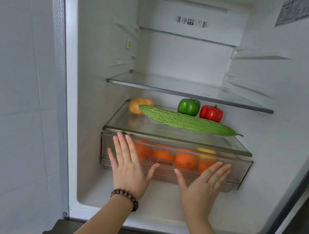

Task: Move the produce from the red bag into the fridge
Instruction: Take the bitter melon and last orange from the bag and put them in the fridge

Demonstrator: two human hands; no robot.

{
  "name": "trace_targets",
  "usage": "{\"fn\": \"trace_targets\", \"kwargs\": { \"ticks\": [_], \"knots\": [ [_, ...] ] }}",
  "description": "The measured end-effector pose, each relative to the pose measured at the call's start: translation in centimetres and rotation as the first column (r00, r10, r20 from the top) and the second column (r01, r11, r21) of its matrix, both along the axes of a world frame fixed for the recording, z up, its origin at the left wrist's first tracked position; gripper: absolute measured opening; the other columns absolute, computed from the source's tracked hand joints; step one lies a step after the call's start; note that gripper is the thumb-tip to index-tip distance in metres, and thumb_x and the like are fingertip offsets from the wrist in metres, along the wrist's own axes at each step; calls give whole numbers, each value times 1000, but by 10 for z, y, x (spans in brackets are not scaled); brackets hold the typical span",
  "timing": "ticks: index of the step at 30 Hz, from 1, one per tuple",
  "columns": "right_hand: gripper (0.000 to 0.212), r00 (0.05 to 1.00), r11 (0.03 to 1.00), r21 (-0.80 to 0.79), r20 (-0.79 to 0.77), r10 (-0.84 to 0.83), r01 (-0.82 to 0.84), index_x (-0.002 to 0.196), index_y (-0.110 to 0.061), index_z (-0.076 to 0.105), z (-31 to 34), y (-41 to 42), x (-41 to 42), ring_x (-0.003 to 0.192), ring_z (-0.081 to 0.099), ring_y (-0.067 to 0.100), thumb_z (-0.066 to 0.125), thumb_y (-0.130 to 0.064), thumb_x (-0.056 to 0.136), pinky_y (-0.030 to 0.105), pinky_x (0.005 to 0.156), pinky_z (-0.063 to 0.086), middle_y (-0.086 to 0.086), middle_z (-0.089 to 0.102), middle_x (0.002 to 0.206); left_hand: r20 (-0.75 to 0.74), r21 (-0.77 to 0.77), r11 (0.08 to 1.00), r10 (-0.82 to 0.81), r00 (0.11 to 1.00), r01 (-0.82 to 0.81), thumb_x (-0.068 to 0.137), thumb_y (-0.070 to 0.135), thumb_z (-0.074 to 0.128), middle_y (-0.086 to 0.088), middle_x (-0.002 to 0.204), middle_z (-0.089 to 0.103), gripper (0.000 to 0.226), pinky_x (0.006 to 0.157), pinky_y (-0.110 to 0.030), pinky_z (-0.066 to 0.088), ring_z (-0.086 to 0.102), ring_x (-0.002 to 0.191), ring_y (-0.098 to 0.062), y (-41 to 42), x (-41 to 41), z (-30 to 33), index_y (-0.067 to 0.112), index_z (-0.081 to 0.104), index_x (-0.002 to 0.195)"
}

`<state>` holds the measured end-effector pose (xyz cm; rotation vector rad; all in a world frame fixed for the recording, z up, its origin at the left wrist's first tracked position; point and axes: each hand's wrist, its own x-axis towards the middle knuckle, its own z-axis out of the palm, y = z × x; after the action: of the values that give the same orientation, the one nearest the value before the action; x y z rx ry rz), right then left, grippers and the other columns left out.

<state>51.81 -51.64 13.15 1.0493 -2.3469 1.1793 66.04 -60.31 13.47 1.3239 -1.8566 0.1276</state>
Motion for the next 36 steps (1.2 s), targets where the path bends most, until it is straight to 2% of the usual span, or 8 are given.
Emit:
{"fn": "trace_targets", "kwargs": {
  "ticks": [5, 9, 14, 19, 25, 29, 36],
  "knots": [
    [120, 1000, 1000, 0, -1, -18, 18, 145, 3, -7, 1, -13, -6, 143, -14, 32, 45, -75, 70, 45, 118, 1, 25, -11, 153, -1, 5, 1000, 4, 1000, -4, 77, 76, 36, -22, 154, -8, 113, 113, -55, 10, -6, 144, -34, -11, -6, 0, -2, -6, 146],
    [120, 999, 999, 26, -4, -33, 34, 145, 2, -8, 3, -19, -9, 144, -12, 31, 45, -76, 70, 46, 118, 2, 24, -10, 154, 18, 0, 1000, -6, 1000, 6, 75, 70, 52, -23, 153, -9, 118, 113, -54, 9, -7, 143, -34, -15, -8, -3, -3, -9, 145],
    [119, 1000, 996, 84, -3, -26, 26, 144, 2, -10, 6, -18, -11, 144, -12, 32, 47, -74, 72, 48, 116, 1, 25, -12, 153, 44, 13, 1000, -10, 999, 10, 73, 65, 58, -21, 153, -13, 120, 114, -52, 8, -9, 144, -32, -12, -4, -1, -1, -11, 145],
    [104, 1000, 988, 156, -18, -15, 18, 145, -1, -7, 10, -3, -11, 144, -12, 31, 44, -65, 82, 49, 116, -2, 22, -11, 154, 86, 47, 999, -31, 996, 27, 76, 64, 54, -18, 154, -16, 115, 115, -49, 4, -11, 144, -30, -1, 6, 6, 3, -15, 145],
    [79, 997, 975, 223, -65, 37, -22, 148, -7, 1, 8, 32, 8, 145, -10, 27, 32, -54, 93, 45, 118, -1, 15, -3, 157, 138, 101, 991, -106, 985, 92, 85, 57, 43, -15, 157, -6, 97, 117, -46, 0, -9, 145, -28, 19, 30, 14, 4, -10, 147],
    [72, 993, 966, 251, -83, 84, -61, 149, -13, 5, 1, 63, 29, 145, -9, 22, 27, -53, 94, 39, 117, -4, 9, 1, 158, 174, 161, 968, -221, 960, 193, 89, 56, 36, -12, 158, 2, 88, 118, -44, 2, -6, 145, -26, 39, 47, 6, 5, -4, 148],
    [66, 990, 950, 305, -90, 105, -73, 148, -14, 17, -24, 122, 70, 146, 0, 23, 30, -51, 95, 41, 118, 2, 10, 13, 157, 219, 242, 937, -307, 926, 254, 89, 60, 31, -7, 158, 5, 85, 117, -41, 1, -1, 145, -24, 97, 70, -22, 10, -1, 149]
  ]
}}
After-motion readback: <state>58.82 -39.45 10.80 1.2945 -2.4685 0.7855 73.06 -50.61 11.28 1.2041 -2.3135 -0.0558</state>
